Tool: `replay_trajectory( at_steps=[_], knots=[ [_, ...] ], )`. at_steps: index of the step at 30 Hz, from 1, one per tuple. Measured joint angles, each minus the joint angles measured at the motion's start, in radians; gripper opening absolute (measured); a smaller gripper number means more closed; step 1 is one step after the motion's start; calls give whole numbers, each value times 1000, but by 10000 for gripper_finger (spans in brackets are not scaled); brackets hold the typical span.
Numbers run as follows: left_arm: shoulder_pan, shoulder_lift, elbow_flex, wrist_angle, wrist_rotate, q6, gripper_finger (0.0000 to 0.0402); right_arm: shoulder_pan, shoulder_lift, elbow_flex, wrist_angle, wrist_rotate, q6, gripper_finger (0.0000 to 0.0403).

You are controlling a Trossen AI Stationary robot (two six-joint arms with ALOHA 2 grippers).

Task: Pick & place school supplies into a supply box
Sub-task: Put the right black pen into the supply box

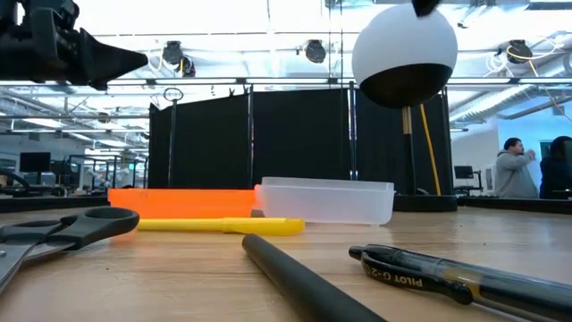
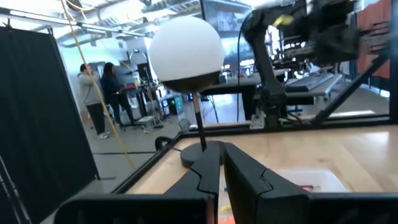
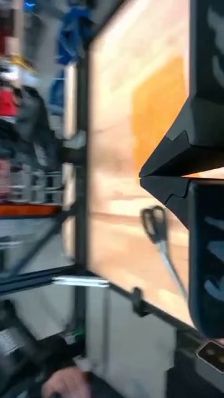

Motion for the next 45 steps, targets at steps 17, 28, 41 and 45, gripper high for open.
replay_trajectory(
  at_steps=[17,28,41,45],
  knots=[
    [0,0,0,-151,12,-255,31,157,626,801,-411,-62,582,0],
    [0,0,0,-179,125,-293,31,163,840,847,-505,-284,1272,0],
    [0,0,0,-172,124,-247,31,153,911,922,-863,-419,1434,3],
    [0,0,0,-172,124,-247,31,146,911,922,-881,-445,1417,31]
  ],
)
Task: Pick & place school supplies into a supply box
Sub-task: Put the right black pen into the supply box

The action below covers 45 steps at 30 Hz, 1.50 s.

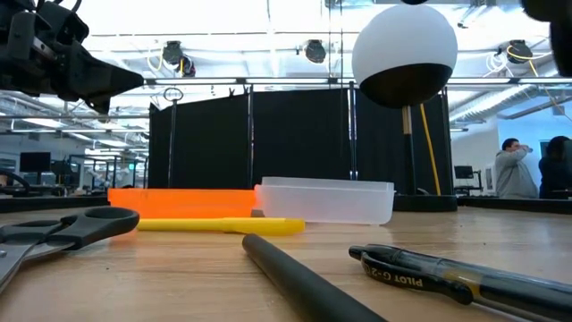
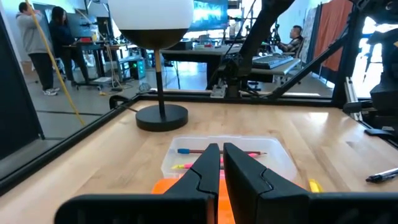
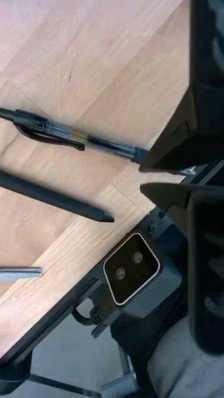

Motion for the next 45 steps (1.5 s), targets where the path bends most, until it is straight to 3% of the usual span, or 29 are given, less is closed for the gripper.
replay_trajectory(
  at_steps=[8,12,28,37,45],
  knots=[
    [0,0,0,-5,0,0,31,-10,0,0,-21,-26,23,141],
    [0,0,0,-8,0,-2,31,-17,0,0,-70,-26,10,170],
    [1,0,0,-32,-1,3,31,-63,108,4,-77,-170,-80,167],
    [1,0,0,-31,-1,2,31,-61,117,1,-240,-238,-87,166],
    [1,0,0,-32,8,-31,31,-47,119,-1,-376,-257,-195,166]
  ],
)
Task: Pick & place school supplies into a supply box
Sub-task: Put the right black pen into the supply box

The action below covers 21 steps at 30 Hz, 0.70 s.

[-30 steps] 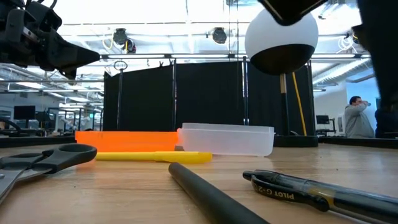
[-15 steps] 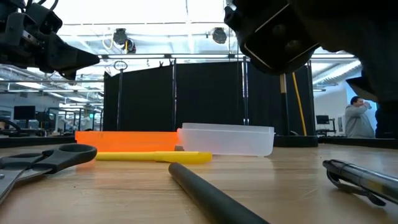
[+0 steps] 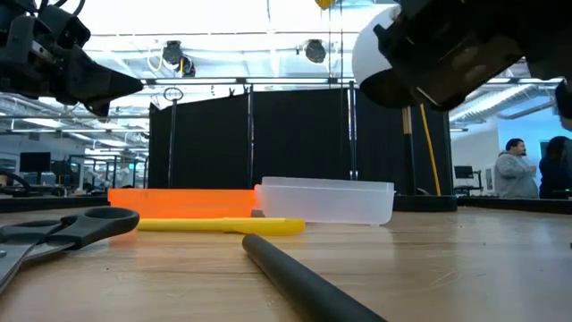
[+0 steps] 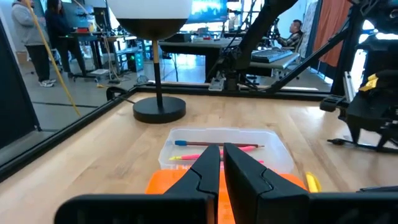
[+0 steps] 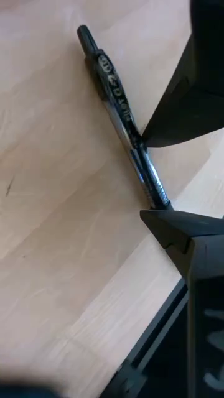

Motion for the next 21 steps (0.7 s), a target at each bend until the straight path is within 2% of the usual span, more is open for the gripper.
replay_trajectory(
  at_steps=[5,16,18,21],
  knots=[
    [0,0,0,0,0,-11,31,2,0,-39,-1,-3,-10,162],
    [0,0,0,-56,1,-34,31,14,-6,-120,117,-9,312,101],
    [0,0,0,-60,2,-49,31,14,-8,-127,122,-24,314,90],
    [0,0,0,-59,3,-78,31,20,-8,-129,131,-27,207,71]
  ],
)
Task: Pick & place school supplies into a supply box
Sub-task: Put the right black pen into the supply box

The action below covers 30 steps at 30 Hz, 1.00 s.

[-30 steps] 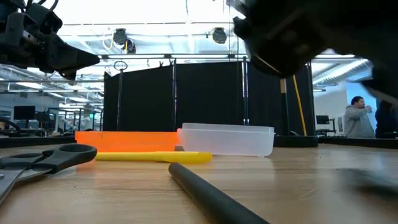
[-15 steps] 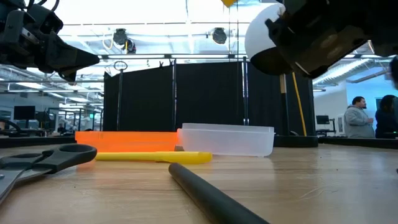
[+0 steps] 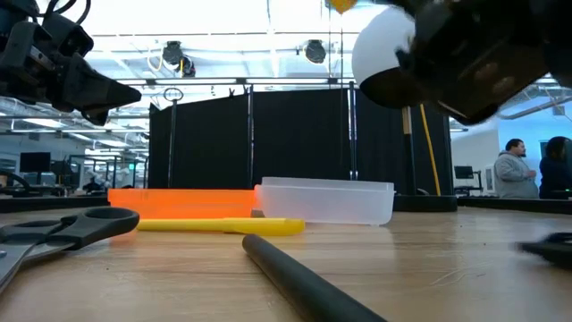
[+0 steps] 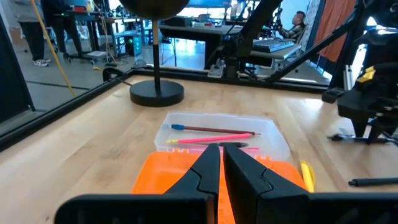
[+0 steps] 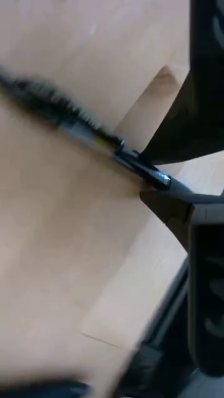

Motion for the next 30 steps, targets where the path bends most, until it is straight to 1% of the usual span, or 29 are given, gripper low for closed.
replay_trajectory(
  at_steps=[2,5,7,15,20,24,26,30],
  knots=[
    [0,0,0,0,0,-1,31,8,0,0,10,6,-90,52],
    [0,0,0,0,0,-1,31,16,0,0,18,12,-184,23],
    [0,0,0,0,0,-1,31,19,0,0,21,25,-225,19],
    [0,0,0,-1,0,-5,31,22,-12,-4,65,134,-217,22],
    [0,0,0,-7,0,-6,31,24,-82,-6,104,254,-217,19],
    [0,0,0,-7,0,-1,31,20,-138,-11,77,400,-213,19],
    [0,0,0,-8,-1,0,31,17,-161,-11,77,452,-208,19],
    [0,0,0,-9,-1,0,31,21,-199,-9,71,493,-180,19]
  ],
)
